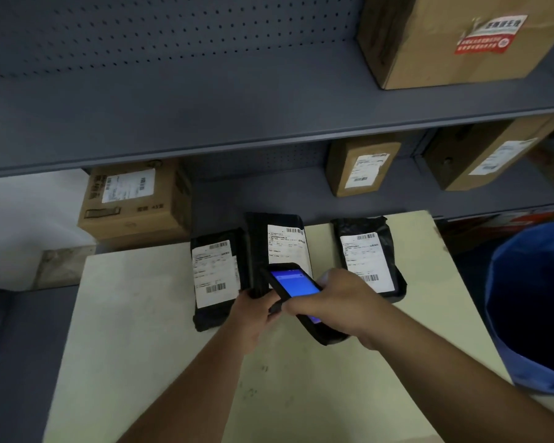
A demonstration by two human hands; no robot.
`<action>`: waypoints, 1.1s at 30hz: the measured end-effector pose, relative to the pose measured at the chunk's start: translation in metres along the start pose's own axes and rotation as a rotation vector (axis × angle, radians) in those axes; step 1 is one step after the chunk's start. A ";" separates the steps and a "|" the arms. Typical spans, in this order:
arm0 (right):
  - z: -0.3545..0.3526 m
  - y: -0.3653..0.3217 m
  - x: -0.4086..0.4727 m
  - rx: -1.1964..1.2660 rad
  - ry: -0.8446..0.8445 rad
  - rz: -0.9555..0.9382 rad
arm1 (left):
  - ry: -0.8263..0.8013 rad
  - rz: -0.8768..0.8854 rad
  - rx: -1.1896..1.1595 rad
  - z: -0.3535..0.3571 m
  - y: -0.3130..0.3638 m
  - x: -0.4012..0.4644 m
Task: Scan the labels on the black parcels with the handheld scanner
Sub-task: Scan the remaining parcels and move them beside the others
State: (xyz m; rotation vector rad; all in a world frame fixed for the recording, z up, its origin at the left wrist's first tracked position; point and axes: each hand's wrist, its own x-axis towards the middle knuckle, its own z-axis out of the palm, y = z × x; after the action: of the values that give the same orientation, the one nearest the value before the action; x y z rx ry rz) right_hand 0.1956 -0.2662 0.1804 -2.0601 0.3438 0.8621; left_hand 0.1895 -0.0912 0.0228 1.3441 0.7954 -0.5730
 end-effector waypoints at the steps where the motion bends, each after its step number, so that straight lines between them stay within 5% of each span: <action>1: -0.004 0.004 0.002 0.005 0.000 0.004 | 0.005 -0.010 0.011 0.008 -0.002 0.002; 19: -0.056 0.063 0.028 0.037 0.004 0.069 | 0.169 -0.037 0.053 0.096 -0.026 0.046; 25: -0.062 0.069 0.031 0.053 0.006 0.071 | 0.142 -0.064 0.350 0.088 -0.054 0.092; 33: -0.060 0.070 0.033 0.055 0.008 0.079 | 0.186 -0.029 0.415 0.100 -0.028 0.059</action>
State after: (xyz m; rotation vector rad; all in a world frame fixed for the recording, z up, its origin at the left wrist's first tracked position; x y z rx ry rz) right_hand 0.2102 -0.3534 0.1392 -2.0104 0.4505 0.8824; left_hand 0.2217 -0.1898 -0.0367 1.7890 0.8777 -0.6667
